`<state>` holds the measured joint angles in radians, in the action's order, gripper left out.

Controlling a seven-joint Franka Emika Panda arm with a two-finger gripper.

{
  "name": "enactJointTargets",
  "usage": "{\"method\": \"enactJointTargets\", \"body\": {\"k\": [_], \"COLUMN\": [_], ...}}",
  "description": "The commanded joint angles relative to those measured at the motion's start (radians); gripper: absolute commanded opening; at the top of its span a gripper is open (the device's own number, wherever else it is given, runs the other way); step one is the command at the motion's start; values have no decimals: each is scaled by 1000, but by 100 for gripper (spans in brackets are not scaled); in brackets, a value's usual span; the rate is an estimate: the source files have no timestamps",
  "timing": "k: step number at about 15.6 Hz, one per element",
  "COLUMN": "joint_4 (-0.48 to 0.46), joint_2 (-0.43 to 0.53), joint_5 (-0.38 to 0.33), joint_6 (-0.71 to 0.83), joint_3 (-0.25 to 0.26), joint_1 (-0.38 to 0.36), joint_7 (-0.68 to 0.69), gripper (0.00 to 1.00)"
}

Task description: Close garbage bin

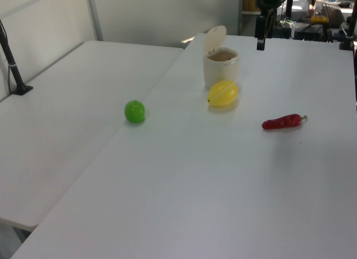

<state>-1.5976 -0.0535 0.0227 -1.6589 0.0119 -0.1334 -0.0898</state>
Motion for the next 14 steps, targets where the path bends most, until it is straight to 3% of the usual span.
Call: {"method": "enactJointTargets", "body": {"k": [1, 3, 5, 8, 9, 14], "joint_4": [-13, -12, -12, -12, -12, -12], "joint_2": [12, 12, 12, 11, 11, 11], "joint_5": [-4, -1, -1, -1, -1, 14], "joint_6": [14, 14, 11, 14, 16, 16], "joint_3": [6, 6, 6, 6, 6, 6], "joint_1": [0, 0, 0, 1, 1, 1], "joint_7": [27, 28, 33, 56, 55, 48], "gripper": [100, 100, 83, 8, 0, 0]}}
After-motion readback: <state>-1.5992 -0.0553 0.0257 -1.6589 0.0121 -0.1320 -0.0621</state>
